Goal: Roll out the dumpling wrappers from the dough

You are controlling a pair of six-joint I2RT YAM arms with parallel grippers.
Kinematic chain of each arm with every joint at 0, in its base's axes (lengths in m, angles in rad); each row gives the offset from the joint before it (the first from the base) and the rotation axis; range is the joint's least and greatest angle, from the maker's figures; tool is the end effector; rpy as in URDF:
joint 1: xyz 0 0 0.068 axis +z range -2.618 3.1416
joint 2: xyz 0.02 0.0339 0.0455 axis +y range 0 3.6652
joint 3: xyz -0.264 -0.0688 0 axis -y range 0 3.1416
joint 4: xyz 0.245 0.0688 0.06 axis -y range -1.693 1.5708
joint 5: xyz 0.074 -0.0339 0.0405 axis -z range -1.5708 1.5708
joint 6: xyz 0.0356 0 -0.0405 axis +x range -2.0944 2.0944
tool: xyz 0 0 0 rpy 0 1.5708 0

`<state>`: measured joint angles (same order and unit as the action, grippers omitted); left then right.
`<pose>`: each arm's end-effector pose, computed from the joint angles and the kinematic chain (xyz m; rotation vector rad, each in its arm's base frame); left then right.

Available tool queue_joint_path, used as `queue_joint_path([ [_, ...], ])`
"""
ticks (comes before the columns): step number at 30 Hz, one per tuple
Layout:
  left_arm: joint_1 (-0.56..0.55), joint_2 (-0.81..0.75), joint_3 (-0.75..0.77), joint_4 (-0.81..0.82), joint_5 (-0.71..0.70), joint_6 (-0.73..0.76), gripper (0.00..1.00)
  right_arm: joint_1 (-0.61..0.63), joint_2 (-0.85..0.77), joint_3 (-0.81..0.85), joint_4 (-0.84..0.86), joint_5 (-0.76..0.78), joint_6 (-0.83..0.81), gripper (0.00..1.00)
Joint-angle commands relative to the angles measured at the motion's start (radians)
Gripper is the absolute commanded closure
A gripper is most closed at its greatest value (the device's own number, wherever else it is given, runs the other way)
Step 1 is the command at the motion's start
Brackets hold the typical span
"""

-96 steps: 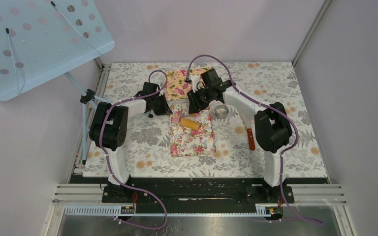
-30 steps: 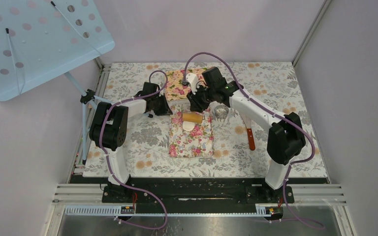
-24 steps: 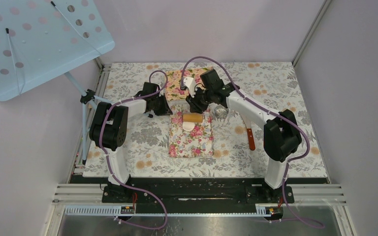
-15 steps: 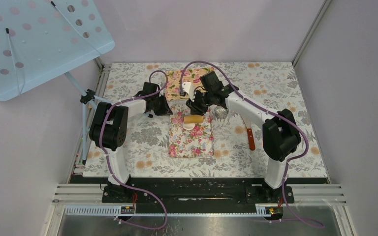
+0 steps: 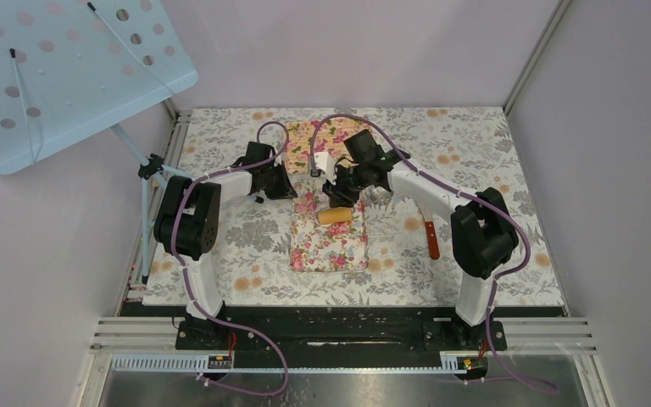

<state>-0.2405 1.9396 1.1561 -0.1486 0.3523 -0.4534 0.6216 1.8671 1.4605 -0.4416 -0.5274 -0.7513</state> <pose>0.3808 -0.1060 0.1431 -0.1225 2.5677 -0.7181 0.3270 0.2563 0.2456 -1.6622 1.6531 0.5712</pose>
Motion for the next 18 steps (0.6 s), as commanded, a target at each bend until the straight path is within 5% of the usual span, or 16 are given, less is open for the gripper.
queue_joint_path([
  [1,-0.008,0.034,-0.010,-0.072,0.008,0.032,1.00,0.005,0.049,-0.022,-0.116,0.068,-0.025,1.00],
  [18,-0.008,0.033,-0.010,-0.072,0.011,0.033,1.00,0.007,0.048,-0.011,-0.215,-0.034,0.088,1.00],
])
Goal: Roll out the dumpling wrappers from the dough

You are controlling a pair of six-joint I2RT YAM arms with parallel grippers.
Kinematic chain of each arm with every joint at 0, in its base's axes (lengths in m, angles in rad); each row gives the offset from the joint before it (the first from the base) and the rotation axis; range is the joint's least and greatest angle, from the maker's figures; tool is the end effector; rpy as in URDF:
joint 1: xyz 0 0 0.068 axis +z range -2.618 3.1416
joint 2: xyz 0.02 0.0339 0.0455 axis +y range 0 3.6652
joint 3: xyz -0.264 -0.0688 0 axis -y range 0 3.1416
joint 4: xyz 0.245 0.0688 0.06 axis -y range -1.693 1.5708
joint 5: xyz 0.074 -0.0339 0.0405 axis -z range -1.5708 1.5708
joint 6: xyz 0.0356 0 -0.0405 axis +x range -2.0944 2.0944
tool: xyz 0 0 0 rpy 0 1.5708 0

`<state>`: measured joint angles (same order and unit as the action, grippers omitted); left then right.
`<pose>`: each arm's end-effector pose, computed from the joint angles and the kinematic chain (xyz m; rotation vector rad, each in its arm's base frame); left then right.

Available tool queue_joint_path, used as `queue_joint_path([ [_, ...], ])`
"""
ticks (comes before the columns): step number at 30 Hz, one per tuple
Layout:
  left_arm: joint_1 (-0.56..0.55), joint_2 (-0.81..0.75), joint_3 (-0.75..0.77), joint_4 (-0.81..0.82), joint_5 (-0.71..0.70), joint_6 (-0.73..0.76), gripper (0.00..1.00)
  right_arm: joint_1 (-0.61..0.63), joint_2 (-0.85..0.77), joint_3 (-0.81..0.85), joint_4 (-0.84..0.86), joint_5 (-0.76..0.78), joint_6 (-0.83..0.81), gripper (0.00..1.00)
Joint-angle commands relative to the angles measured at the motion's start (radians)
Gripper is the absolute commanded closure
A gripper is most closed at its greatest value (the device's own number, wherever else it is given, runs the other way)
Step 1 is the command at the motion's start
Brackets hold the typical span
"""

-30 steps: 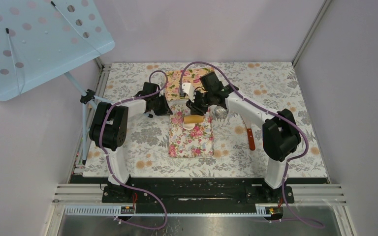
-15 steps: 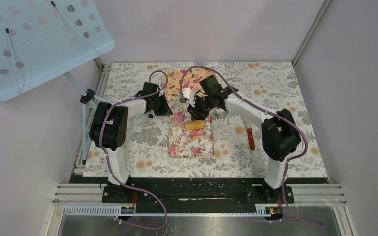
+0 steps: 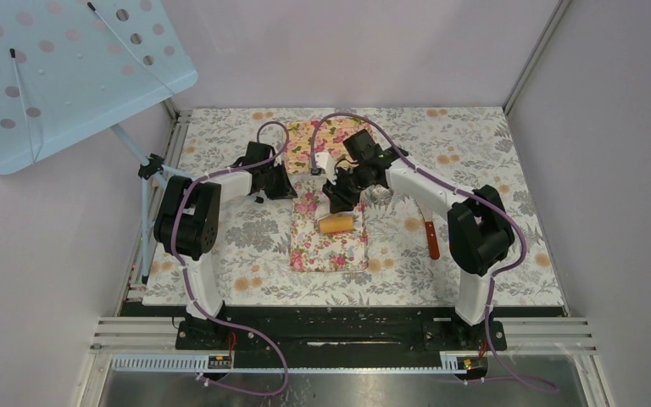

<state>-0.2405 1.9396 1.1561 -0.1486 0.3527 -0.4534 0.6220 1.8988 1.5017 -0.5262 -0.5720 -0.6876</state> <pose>0.3808 -0.1061 0.1431 -0.1223 2.5677 -0.7186 0.3276 0.2586 0.2411 -1.6480 1.7578 0.6784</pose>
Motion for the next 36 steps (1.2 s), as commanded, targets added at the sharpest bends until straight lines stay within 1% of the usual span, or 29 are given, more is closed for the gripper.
queue_joint_path([
  [1,-0.008,0.034,-0.010,-0.072,0.010,0.032,1.00,0.007,0.011,-0.055,-0.130,0.008,0.029,1.00],
  [7,-0.008,0.034,-0.007,-0.072,0.009,0.033,1.00,0.008,-0.062,-0.014,-0.129,0.008,0.080,1.00],
  [12,-0.008,0.034,-0.009,-0.072,0.006,0.032,1.00,0.006,-0.146,0.091,-0.050,0.062,0.300,1.00],
  [15,-0.008,0.032,-0.009,-0.072,0.005,0.032,1.00,0.006,-0.178,0.111,0.039,0.104,0.414,1.00],
  [18,-0.007,0.033,-0.009,-0.072,0.005,0.033,1.00,0.007,-0.168,0.104,0.120,0.162,0.505,1.00],
  [20,-0.008,0.033,-0.008,-0.072,0.005,0.033,1.00,0.007,-0.136,0.112,0.141,0.212,0.549,1.00],
  [24,-0.007,0.033,-0.010,-0.072,0.005,0.033,1.00,0.008,-0.066,0.116,0.154,0.270,0.602,1.00],
  [27,-0.008,0.033,-0.008,-0.072,0.006,0.033,1.00,0.013,-0.041,0.074,0.195,0.292,0.620,1.00],
  [36,-0.008,0.033,-0.007,-0.071,0.008,0.033,1.00,0.045,-0.013,-0.054,0.232,0.370,0.556,1.00],
])
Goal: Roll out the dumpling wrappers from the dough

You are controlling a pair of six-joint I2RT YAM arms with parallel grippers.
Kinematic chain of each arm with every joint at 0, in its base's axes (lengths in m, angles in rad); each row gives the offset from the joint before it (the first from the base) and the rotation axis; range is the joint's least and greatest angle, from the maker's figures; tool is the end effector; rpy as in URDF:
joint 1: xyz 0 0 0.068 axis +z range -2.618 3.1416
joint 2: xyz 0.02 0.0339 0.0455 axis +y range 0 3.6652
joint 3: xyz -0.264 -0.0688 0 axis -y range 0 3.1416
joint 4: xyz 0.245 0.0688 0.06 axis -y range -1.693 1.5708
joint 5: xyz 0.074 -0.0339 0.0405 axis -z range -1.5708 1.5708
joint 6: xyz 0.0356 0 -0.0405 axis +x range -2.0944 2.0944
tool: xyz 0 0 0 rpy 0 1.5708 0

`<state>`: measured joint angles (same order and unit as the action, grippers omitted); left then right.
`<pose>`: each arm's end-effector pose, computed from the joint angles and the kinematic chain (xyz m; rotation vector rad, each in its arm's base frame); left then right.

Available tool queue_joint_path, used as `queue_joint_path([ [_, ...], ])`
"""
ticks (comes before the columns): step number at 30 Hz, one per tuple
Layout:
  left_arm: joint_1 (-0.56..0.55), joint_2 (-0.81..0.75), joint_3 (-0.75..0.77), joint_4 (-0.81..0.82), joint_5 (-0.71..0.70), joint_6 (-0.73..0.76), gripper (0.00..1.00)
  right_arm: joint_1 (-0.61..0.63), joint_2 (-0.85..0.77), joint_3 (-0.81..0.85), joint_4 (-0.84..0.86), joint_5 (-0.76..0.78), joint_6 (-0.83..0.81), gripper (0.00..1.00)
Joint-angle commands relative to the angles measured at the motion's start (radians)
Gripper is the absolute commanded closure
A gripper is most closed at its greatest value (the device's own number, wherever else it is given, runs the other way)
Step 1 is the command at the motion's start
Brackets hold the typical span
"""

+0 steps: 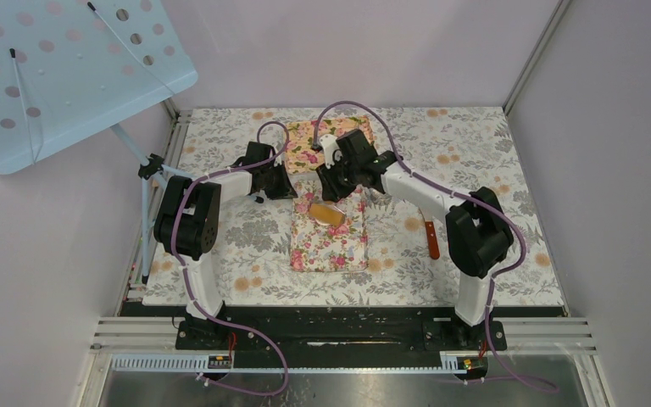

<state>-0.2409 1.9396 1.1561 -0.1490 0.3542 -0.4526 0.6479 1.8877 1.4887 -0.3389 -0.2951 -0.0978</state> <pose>0.3807 -0.1062 0.1431 -0.1202 2.5682 -0.7202 0.3376 0.2685 0.2518 -0.9977 2.1275 0.6171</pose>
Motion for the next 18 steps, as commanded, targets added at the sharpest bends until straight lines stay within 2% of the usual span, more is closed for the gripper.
queue_joint_path([
  [1,-0.007,0.033,-0.008,-0.071,0.006,0.032,1.00,0.021,0.001,-0.049,0.047,0.102,-0.038,1.00],
  [10,-0.008,0.032,-0.009,-0.072,0.005,0.033,1.00,0.037,0.046,-0.055,-0.020,0.172,-0.074,1.00],
  [18,-0.007,0.032,-0.009,-0.072,0.005,0.032,1.00,0.048,0.103,-0.012,-0.104,0.163,-0.081,1.00],
])
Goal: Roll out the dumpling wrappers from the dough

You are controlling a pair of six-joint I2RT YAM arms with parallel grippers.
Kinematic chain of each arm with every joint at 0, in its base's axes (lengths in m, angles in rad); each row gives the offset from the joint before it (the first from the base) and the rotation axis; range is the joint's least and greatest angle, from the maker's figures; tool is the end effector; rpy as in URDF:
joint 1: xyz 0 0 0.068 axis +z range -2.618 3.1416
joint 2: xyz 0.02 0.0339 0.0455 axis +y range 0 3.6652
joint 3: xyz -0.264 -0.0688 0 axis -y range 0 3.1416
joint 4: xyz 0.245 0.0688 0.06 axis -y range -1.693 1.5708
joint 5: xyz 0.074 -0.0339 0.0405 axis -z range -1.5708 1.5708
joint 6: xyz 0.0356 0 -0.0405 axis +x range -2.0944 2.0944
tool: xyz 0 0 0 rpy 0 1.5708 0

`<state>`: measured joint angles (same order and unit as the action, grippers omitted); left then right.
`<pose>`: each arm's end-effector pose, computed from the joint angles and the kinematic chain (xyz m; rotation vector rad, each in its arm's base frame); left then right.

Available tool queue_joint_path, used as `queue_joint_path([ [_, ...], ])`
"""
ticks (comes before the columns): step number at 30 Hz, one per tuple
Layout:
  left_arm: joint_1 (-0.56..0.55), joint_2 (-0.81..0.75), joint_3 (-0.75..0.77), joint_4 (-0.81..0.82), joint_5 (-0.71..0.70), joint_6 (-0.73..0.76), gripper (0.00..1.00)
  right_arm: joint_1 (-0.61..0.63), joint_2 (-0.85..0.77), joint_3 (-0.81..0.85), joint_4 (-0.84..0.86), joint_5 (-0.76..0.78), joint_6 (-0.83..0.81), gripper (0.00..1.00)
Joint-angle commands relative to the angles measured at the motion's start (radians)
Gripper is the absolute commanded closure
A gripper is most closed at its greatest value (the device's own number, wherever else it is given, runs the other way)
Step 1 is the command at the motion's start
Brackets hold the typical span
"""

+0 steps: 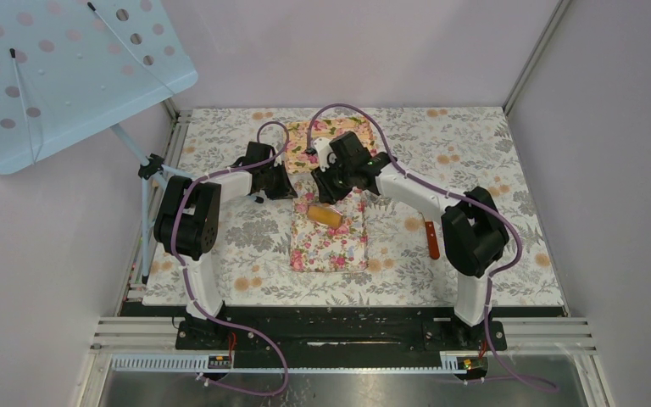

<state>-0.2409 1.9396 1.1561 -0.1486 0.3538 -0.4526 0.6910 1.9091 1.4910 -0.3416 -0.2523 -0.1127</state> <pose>0.3808 -0.1062 0.1431 -0.1203 2.5678 -0.7198 0.3292 0.2838 0.2432 -1.0458 2.1309 0.5783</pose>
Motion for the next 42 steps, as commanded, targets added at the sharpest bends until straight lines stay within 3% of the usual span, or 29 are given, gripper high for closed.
queue_joint_path([
  [1,-0.007,0.032,-0.009,-0.072,0.006,0.032,1.00,0.006,0.081,-0.018,-0.102,0.117,-0.069,1.00],
  [19,-0.007,0.033,-0.007,-0.076,0.009,0.032,1.00,0.028,-0.016,-0.201,0.038,-0.003,-0.042,1.00],
  [42,-0.006,0.034,-0.007,-0.077,0.011,0.032,1.00,0.085,-0.103,-0.314,0.130,-0.095,-0.144,1.00],
])
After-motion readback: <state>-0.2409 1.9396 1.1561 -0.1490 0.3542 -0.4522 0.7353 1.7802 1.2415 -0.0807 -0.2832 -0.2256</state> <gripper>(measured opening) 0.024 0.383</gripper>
